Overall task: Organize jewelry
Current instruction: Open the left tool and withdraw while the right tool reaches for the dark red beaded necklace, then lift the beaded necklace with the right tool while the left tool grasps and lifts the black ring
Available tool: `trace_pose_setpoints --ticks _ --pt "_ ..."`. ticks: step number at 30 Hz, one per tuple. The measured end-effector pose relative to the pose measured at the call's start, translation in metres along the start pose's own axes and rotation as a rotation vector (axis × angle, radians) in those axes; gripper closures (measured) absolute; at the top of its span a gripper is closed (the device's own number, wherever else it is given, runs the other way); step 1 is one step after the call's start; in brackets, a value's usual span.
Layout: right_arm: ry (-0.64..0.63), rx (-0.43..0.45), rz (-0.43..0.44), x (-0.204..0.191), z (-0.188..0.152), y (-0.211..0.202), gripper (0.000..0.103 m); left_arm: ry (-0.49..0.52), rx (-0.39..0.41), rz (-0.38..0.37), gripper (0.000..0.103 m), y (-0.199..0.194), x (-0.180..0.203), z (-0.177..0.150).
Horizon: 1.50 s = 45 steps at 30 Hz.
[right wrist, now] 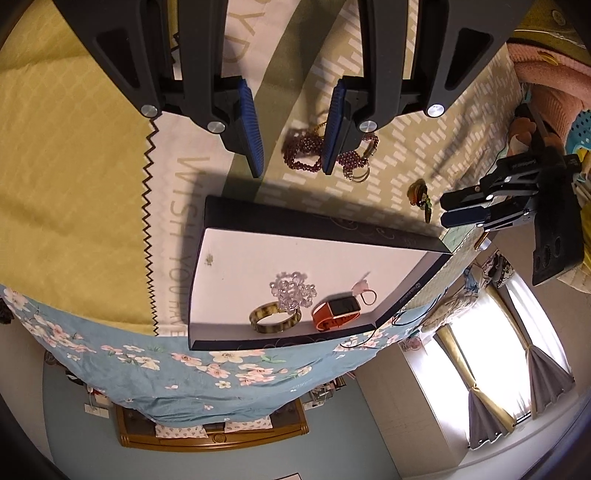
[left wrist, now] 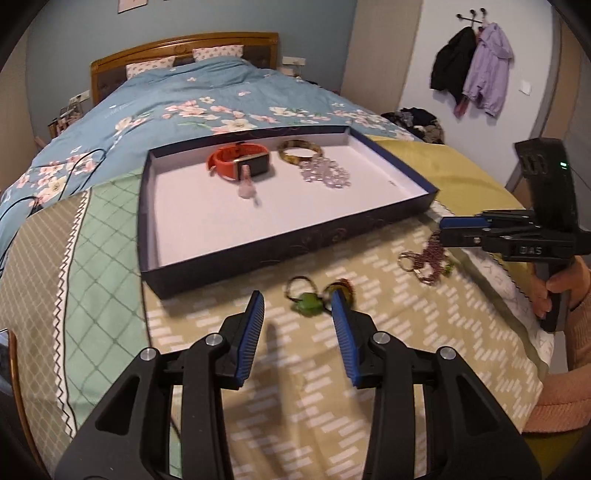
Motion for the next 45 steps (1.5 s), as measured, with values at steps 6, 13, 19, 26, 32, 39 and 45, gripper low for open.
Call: trace_pose_setpoints --ticks 6,13,19,26,32,39,45 --pt "-0.005 -0.02 0.025 -0.001 -0.001 0.005 0.097 0.056 -0.027 -0.075 0.066 0.005 0.023 -0.004" --pt "-0.032 0.02 0.06 -0.012 0.002 -0.006 0.101 0.049 -0.077 -0.063 0.067 0.023 0.024 -0.001" --pt "-0.05 0.057 0.092 -0.023 0.008 -0.017 0.101 0.035 -0.084 -0.045 0.067 0.029 0.018 0.003" --pt "-0.065 0.082 0.115 -0.033 0.012 -0.024 0.101 0.047 -0.091 -0.034 0.08 0.034 0.022 0.005" --pt "-0.067 0.108 0.124 -0.038 0.019 -0.03 0.101 0.047 -0.075 -0.034 0.08 0.028 0.024 0.003" --pt "-0.083 0.135 0.132 -0.045 0.026 -0.036 0.101 0.033 -0.029 -0.038 0.08 0.012 0.023 0.005" --pt "-0.092 0.155 0.134 -0.05 0.034 -0.041 0.101 0.03 0.019 -0.037 0.08 -0.004 0.023 0.013"
Point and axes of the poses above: each gripper's, at about its wrist camera, not at the fingertips, and y roughly the way its jaws point, x to its right, z to its top, the point moved 3 cm from there along y, roughly the way its jaws point, and after that the axes turned 6 degrees about -z, right-handed, at the moved point
